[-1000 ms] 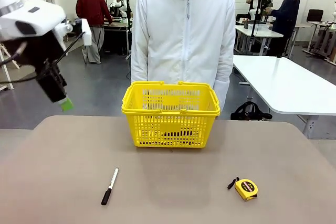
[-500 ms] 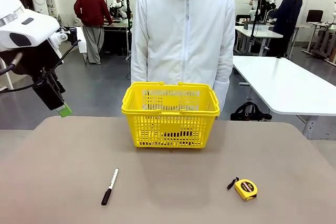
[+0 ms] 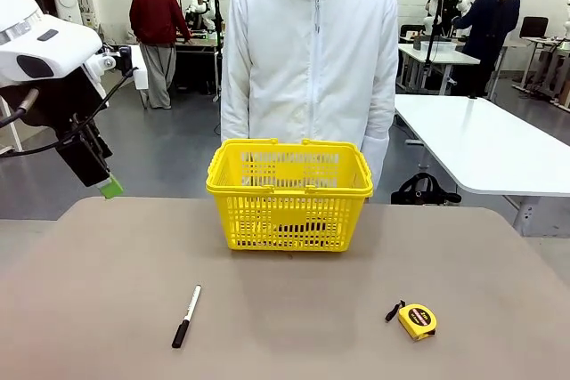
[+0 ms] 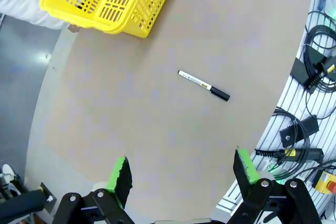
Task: Place the items the person wants into the basket.
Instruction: Pick up the item the person points to and place it in the Market Basket.
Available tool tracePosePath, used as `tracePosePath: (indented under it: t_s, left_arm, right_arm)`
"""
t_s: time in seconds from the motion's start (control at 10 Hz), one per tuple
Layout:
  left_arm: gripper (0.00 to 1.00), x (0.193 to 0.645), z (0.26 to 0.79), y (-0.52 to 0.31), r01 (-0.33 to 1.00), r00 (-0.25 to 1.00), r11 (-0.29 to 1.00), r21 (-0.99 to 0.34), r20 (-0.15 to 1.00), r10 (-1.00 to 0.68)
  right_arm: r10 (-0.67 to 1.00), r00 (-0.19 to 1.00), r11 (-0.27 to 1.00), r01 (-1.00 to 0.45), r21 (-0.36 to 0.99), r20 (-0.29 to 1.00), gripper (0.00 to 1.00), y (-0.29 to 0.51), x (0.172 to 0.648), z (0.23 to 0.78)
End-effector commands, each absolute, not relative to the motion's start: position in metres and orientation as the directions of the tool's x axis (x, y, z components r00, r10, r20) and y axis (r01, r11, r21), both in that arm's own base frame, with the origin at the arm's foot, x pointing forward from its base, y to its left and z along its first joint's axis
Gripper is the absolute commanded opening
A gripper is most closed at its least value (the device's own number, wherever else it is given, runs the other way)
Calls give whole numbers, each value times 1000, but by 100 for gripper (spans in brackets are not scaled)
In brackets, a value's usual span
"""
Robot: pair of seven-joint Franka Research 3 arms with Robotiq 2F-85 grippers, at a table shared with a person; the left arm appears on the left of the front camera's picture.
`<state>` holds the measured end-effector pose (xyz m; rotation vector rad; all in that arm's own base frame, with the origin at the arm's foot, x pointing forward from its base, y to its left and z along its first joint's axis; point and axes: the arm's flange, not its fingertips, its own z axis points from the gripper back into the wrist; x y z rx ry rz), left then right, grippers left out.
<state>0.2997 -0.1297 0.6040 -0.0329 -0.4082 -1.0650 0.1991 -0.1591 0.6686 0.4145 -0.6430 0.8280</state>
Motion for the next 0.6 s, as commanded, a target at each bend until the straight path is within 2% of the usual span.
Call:
tracePosePath:
  t_s: [0.0, 0.2, 0.3, 0.5]
  left_arm:
    - [100, 289, 637, -72, 896, 351, 438, 74, 486, -801]
    - [100, 268, 665, -14, 915, 260, 393, 87, 617, -742]
    - [100, 259, 669, 10, 899, 249, 423, 117, 658, -711]
    - [100, 250, 675, 53, 888, 252, 450, 95, 718, -649]
  right_arm:
    - [541, 484, 590, -801, 100, 688, 89, -158, 200, 669]
    - [541, 484, 590, -801, 100, 688, 89, -158, 200, 669]
    - [541, 484, 590, -801, 100, 688, 89, -158, 200, 669]
    - [541, 484, 590, -801, 100, 688, 89, -158, 200, 669]
